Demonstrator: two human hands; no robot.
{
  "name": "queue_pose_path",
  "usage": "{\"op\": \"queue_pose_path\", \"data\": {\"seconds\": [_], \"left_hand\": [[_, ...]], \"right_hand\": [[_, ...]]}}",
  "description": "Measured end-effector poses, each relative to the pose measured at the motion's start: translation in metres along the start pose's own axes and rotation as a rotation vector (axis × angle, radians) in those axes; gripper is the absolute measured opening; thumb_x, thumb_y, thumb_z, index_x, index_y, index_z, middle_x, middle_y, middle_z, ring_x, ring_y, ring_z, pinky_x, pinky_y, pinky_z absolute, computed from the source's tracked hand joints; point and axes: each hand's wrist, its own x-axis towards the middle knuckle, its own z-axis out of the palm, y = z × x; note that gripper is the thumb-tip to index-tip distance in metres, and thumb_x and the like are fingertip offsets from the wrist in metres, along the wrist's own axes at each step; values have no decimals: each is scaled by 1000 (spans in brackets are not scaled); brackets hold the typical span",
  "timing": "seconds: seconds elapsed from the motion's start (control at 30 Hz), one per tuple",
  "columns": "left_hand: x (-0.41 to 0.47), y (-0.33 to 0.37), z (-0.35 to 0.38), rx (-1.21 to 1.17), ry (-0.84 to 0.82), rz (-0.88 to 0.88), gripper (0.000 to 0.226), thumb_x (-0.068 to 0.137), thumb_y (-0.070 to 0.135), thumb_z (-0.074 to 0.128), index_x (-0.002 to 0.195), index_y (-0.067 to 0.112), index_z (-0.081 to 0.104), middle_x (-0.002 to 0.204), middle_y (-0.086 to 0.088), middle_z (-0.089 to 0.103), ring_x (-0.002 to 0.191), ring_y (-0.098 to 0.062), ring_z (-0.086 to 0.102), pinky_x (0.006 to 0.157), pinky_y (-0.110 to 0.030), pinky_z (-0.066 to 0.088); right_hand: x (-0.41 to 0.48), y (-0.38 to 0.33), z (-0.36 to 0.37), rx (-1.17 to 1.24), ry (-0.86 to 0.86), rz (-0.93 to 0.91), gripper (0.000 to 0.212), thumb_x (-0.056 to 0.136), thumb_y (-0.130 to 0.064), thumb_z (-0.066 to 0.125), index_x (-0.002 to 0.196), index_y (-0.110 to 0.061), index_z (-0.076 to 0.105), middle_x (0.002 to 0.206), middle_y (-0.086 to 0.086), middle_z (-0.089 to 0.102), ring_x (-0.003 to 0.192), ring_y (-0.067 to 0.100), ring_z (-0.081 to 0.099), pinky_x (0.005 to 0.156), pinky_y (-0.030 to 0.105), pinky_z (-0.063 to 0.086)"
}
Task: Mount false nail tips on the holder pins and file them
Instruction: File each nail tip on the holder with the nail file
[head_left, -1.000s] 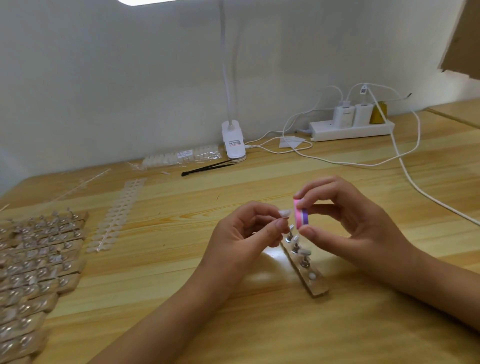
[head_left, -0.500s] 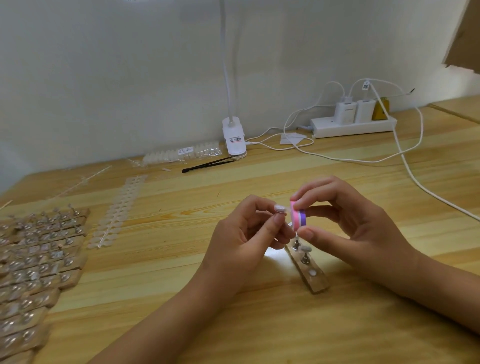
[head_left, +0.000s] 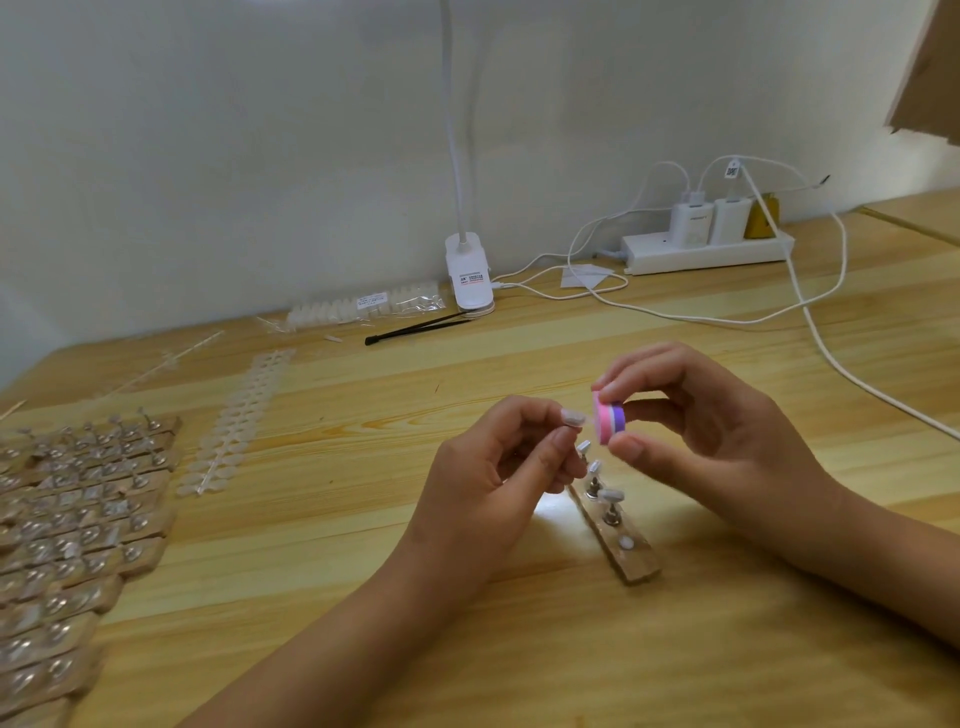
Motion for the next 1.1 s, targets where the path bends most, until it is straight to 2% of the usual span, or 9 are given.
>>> {"op": "queue_pose_path", "data": {"seconds": [0.07,0.23,0.33,0.5,0.63,0.8,0.93,1.1], "left_hand": [[0,0,-1,-14,5,-9,13,93,14,59,101,20,66,78,3,71,73,-8,67,69,-18,51],[0,1,-2,-6,2,-7,16,91,14,63,99,26,69,80,2,72,76,-10,69,69,-19,53],[0,1,-2,-4,-16,-9,14,91,15,62,102,20,69,78,5,72,74,-8,69,69,-19,52],[2,0,-2,-72,1,-16,6,90,14,63,95,12,65,73,4,71,69,-7,67,65,-19,51],[0,2,0,-65,-36,8,3,89,26,63,88,27,66,74,7,70,70,-6,67,65,-18,51],[0,1,0,-68,-2,15,7,89,28,61,90,32,66,74,6,70,69,-7,66,65,-19,50],[-1,2,1,-20,-36,29,9,92,23,61,86,30,62,76,5,71,71,-8,68,67,-20,52],[0,1,-1,-29,-5,28,8,93,15,60,91,22,63,75,5,70,69,-7,67,66,-19,52]], "right_hand": [[-1,-1,2,-46,-33,-54,27,85,-23,70,107,-11,61,110,4,59,106,24,62,91,26,52],[2,0,0,-24,19,24,28,82,-22,74,104,-11,61,106,6,60,101,22,63,89,24,52],[1,0,0,-28,-25,-7,27,83,-20,72,105,-9,60,107,5,59,104,22,62,90,24,51],[0,-1,2,27,-39,-14,28,86,-28,71,106,-11,60,109,4,59,106,24,61,90,25,51],[0,-1,3,67,-3,2,29,85,-31,71,105,-12,61,107,4,61,103,23,62,89,24,51],[-2,1,5,55,-13,-8,27,86,-30,71,105,-13,61,109,5,59,105,24,62,90,26,51],[1,0,3,80,34,31,30,83,-32,73,104,-15,61,107,3,61,103,21,63,89,24,52],[-2,0,4,12,-38,-30,26,87,-26,70,108,-15,61,111,4,59,107,26,61,91,27,52]]}}
